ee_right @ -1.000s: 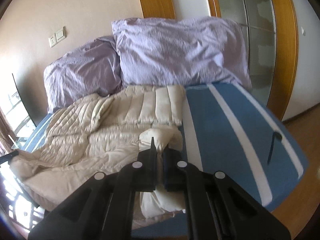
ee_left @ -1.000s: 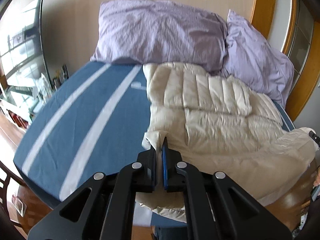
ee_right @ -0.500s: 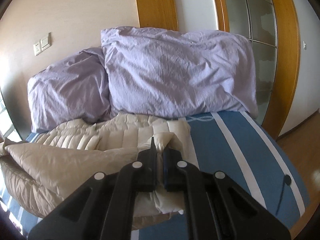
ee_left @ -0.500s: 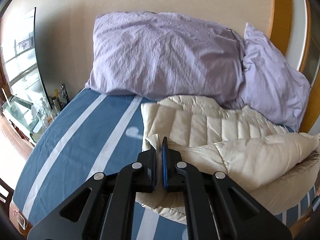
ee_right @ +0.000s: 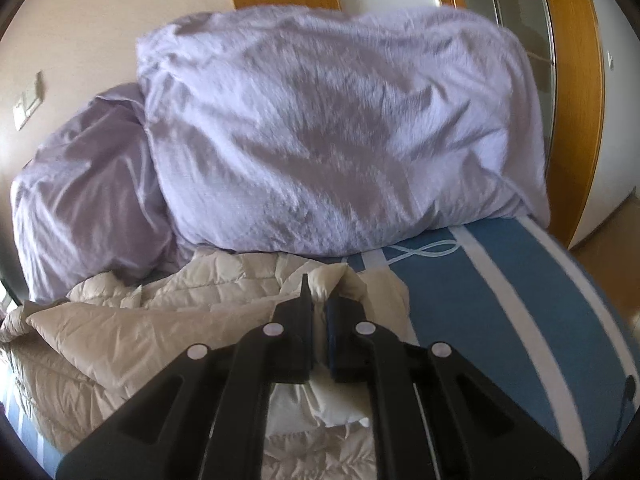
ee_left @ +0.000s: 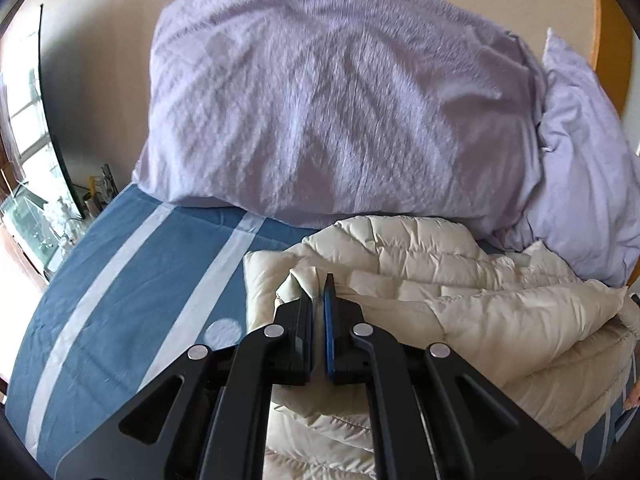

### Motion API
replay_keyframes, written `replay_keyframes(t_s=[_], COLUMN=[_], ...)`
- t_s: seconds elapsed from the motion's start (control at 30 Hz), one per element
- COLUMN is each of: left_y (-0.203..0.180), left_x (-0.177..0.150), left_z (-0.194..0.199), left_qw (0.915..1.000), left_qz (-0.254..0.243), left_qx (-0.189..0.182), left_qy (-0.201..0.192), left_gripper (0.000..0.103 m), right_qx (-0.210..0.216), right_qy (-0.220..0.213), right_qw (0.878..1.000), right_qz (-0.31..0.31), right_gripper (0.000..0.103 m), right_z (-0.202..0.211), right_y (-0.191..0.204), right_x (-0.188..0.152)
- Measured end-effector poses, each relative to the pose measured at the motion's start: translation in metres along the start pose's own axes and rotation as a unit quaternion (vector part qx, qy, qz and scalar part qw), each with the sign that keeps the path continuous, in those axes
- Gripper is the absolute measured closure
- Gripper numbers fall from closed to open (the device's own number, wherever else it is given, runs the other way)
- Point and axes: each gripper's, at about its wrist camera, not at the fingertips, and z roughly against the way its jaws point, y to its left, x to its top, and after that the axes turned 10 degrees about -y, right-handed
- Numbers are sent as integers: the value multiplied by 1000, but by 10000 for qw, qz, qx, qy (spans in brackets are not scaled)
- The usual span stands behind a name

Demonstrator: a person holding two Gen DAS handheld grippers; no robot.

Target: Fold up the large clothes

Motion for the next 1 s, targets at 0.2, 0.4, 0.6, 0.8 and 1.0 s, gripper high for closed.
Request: replay_keyframes(t_s=[0.2, 0.4, 0.6, 0.8, 1.0], left_y=[1, 2, 2, 4, -2], left_x=[8, 19, 34, 39, 36], left_z=[-35, -49, -17, 30, 62], left_qw=[9991, 9972, 9988, 9991, 9991], left_qz=[371, 662, 473, 355, 161], left_qx=[-57, -164, -76, -101, -129], left_qy=[214, 315, -40, -231, -379], left_gripper=[98, 74, 45, 36, 18], right_qx=[46, 54, 59, 132, 236], right_qy=[212, 26, -208, -303, -313], right_qw=[9988, 9985, 9986, 9988, 9992], right_qz=[-439, -548, -491, -368, -88], right_gripper=[87, 50, 46, 40, 25], right_z=[-36, -34, -4, 37, 65], right_y=[-5, -6, -6, 3, 20], right_x=[3, 14, 32, 40, 37])
